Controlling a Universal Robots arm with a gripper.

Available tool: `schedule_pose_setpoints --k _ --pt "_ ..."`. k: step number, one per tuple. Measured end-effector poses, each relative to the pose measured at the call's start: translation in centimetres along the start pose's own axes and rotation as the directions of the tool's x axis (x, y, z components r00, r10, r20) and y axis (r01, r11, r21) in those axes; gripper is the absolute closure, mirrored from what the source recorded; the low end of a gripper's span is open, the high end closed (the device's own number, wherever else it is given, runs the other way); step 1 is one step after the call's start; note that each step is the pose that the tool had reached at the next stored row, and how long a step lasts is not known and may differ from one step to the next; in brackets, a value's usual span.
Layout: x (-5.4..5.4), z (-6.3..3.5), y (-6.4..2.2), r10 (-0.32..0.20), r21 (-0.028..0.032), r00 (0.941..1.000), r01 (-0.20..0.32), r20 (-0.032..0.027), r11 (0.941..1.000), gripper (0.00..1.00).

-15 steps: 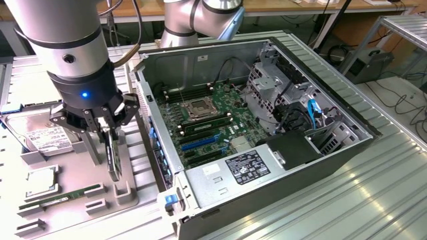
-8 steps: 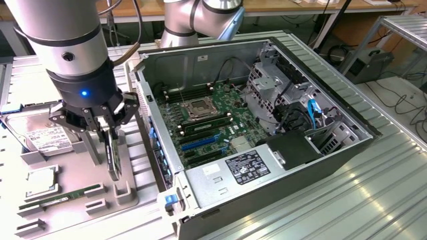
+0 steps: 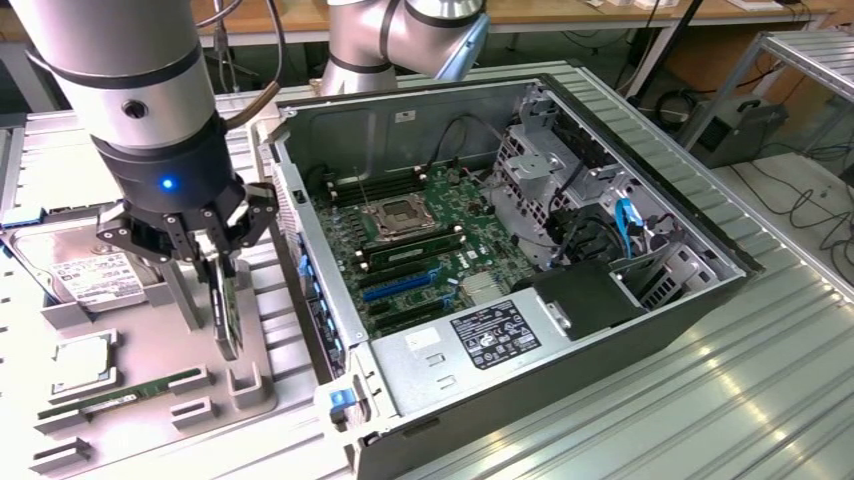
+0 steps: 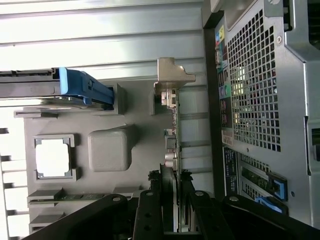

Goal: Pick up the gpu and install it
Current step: 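Pick up the gpu and move the gpu toward the slot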

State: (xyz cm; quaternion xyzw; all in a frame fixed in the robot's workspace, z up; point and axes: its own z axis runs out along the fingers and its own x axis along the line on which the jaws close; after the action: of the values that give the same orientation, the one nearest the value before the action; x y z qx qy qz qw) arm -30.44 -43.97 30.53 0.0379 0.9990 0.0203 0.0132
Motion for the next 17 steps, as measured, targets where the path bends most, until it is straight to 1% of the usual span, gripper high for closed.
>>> schedule_pose_setpoints --k 17 --pt "-0.01 -0.48 0.03 0.000 0.0001 1.0000 0.000 -0.0001 1.0000 0.73"
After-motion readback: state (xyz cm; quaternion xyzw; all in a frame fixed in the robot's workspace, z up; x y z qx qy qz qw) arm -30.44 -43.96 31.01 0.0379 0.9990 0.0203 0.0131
